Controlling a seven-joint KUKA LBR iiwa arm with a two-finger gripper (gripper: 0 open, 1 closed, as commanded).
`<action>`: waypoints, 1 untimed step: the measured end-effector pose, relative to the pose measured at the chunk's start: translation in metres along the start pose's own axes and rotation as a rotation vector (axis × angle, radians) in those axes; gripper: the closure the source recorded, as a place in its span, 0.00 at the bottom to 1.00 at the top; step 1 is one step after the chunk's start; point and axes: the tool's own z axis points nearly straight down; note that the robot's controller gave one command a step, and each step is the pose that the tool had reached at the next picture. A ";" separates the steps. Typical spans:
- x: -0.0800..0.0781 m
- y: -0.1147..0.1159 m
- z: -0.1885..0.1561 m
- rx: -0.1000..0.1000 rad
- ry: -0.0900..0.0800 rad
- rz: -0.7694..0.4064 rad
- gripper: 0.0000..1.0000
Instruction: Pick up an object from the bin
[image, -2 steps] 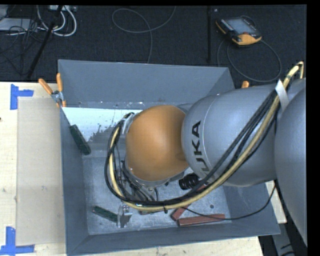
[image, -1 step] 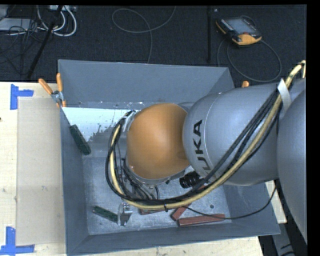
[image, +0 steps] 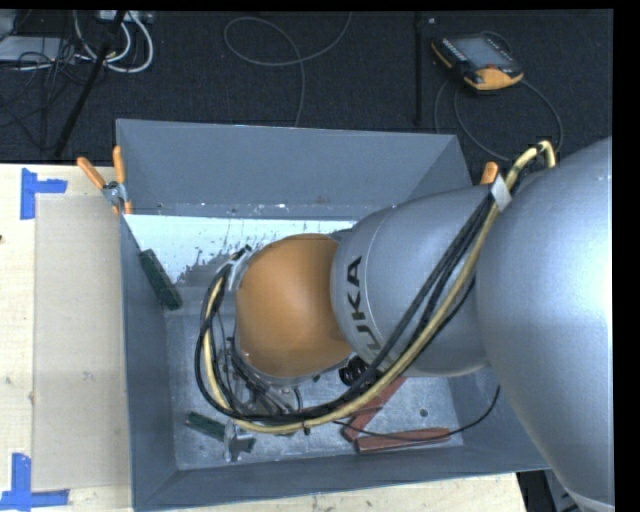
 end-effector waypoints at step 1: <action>0.005 -0.030 0.069 -0.002 -0.003 -0.237 1.00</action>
Offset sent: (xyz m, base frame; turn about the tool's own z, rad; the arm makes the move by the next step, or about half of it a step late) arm 0.0000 0.0000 0.0000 0.0000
